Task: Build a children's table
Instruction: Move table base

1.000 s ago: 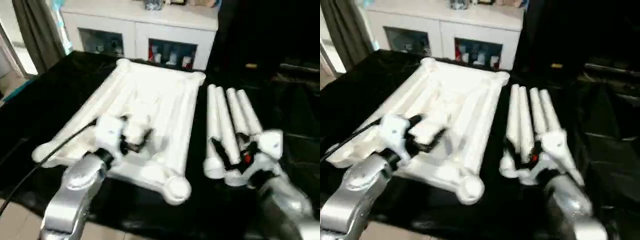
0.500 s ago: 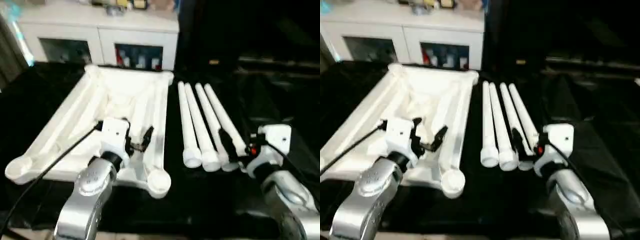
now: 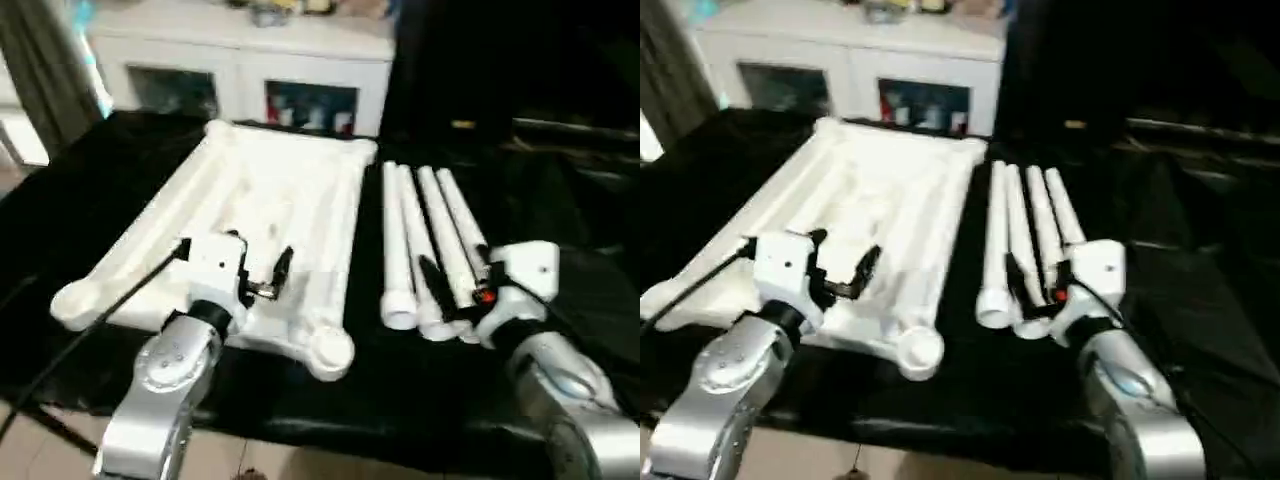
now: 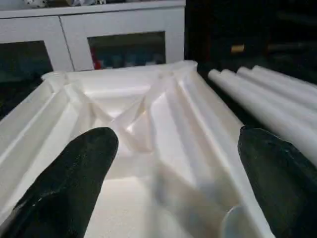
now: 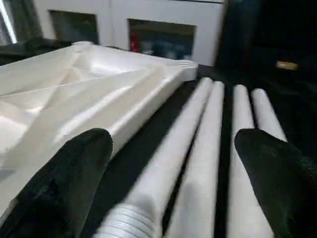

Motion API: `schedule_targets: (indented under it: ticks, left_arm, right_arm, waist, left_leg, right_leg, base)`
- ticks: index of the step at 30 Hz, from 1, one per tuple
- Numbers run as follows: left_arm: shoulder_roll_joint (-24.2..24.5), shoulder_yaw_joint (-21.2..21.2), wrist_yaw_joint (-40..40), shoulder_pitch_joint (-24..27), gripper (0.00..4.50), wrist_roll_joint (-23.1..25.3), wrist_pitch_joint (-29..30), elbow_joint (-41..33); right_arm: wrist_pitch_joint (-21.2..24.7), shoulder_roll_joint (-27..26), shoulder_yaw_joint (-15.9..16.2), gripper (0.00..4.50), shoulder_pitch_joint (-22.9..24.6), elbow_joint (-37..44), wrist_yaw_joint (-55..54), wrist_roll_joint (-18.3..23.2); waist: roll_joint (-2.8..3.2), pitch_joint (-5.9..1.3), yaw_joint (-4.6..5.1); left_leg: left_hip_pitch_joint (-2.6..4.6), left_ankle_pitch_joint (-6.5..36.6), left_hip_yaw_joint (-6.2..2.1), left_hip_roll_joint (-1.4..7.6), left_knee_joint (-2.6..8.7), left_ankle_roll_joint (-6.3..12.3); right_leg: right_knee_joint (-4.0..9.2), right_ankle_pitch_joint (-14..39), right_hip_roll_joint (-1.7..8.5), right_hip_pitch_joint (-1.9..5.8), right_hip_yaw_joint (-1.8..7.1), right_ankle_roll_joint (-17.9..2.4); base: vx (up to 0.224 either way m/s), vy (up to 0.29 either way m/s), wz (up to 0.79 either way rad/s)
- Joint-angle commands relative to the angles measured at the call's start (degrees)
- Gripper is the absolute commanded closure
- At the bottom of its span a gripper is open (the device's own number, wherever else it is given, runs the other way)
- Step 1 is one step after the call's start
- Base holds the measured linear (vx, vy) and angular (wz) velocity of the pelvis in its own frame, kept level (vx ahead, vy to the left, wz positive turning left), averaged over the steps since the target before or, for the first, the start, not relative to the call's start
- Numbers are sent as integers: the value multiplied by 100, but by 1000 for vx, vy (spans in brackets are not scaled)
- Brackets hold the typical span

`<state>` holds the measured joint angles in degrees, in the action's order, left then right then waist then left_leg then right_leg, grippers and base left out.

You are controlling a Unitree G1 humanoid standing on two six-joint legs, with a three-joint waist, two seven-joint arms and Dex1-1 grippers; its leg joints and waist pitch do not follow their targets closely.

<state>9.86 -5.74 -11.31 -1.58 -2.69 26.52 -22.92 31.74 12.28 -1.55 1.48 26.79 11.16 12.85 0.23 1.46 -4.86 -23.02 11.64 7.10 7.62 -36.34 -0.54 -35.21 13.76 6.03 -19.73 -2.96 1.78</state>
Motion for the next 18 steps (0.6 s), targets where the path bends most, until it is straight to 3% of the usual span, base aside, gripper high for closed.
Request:
schedule_targets:
  ticks: [1, 2, 3, 4, 6, 7, 8, 9, 10, 11, 14, 18]
  left_arm:
    - [187, -330, -332, -29, 3, 86, -44, -70]
    - [346, -468, -577, -39, 3, 71, -105, -87]
    - [369, -483, -626, -38, 3, 55, -122, -92]
    - [601, -619, -1098, -39, 3, -112, -226, -166]
    - [716, -681, -1322, -42, 3, -193, -260, -207]
    - [1056, -755, -2047, -69, 3, -674, -32, -404]
    - [1129, -760, -2195, -78, 3, -777, 26, -445]
    - [1226, -763, -2390, -96, 3, -911, 103, -490]
    - [1408, -747, -2752, -172, 3, -1155, 238, -517]
    - [1573, -775, -3013, -259, 3, -1247, 279, -467]
    - [1946, -913, -3496, -452, 3, -1204, 261, -269]
    - [2608, -1211, -4239, -873, 3, -821, -25, 256]
  right_arm:
    - [-101, 232, 9, 0, -90, -109, 205, -41]
    - [-164, 352, 64, 0, -117, -148, 388, -25]
    - [-174, 379, 75, 0, -118, -151, 430, -19]
    - [-276, 660, 170, 0, -109, -163, 863, 30]
    - [-325, 800, 213, 0, -101, -166, 1077, 51]
    - [-446, 1239, 269, 0, -102, -210, 1661, 100]
    - [-476, 1334, 281, 0, -109, -226, 1775, 99]
    - [-514, 1460, 296, 0, -123, -251, 1925, 96]
    - [-591, 1712, 320, 0, -189, -332, 2202, 85]
    - [-612, 1890, 335, 0, -249, -379, 2446, 146]
    - [-679, 2238, 373, 0, -317, -424, 2978, 262]
    - [-899, 2780, 444, 0, -425, -683, 3701, 252]
  waist:
    - [55, -205, 104]
    - [29, -203, 105]
    - [11, -186, 111]
    - [-2, -174, 113]
    - [-43, -152, 126]
    - [-35, -144, 138]
    - [-59, -148, 129]
    - [-62, -132, 153]
    - [-47, -129, 148]
    - [-73, -116, 166]
    - [-84, -130, 165]
    - [-69, -165, 155]
  left_leg:
    - [248, 1586, -207, 494, 720, -338]
    - [209, 1792, -209, 458, 739, -543]
    - [188, 1964, -179, 426, 750, -643]
    - [189, 2098, -165, 423, 753, -667]
    - [173, 2477, -134, 418, 749, -660]
    - [163, 2507, -131, 418, 755, -655]
    - [154, 2530, -134, 418, 746, -604]
    - [157, 2536, -106, 416, 747, -561]
    - [161, 2532, -99, 414, 749, -534]
    - [148, 2512, -86, 411, 750, -491]
    - [158, 2260, -60, 423, 736, -328]
    - [167, 1612, -13, 440, 718, -92]
  right_leg:
    - [314, 177, 83, 18, 127, -743]
    - [330, 197, 112, 47, 141, -566]
    - [357, 368, 140, 28, 171, -431]
    - [387, 543, 161, 13, 188, -388]
    - [464, 1242, 233, -21, 238, -331]
    - [475, 1309, 240, -32, 247, -356]
    - [488, 1482, 266, -12, 243, -384]
    - [501, 1533, 256, -39, 258, -422]
    - [504, 1597, 269, -37, 265, -451]
    - [521, 1729, 270, -38, 272, -494]
    - [515, 1684, 263, -25, 281, -580]
    - [447, 869, 234, 15, 270, -840]
  base:
    - [-17, 61, -4]
    - [0, 0, 0]
    - [0, 0, 0]
    - [0, 0, 0]
    - [0, 0, 0]
    - [0, 0, 0]
    - [0, 0, 0]
    - [0, 0, 0]
    - [0, 0, 0]
    - [0, 0, 0]
    - [0, 0, 0]
    - [0, 0, 0]
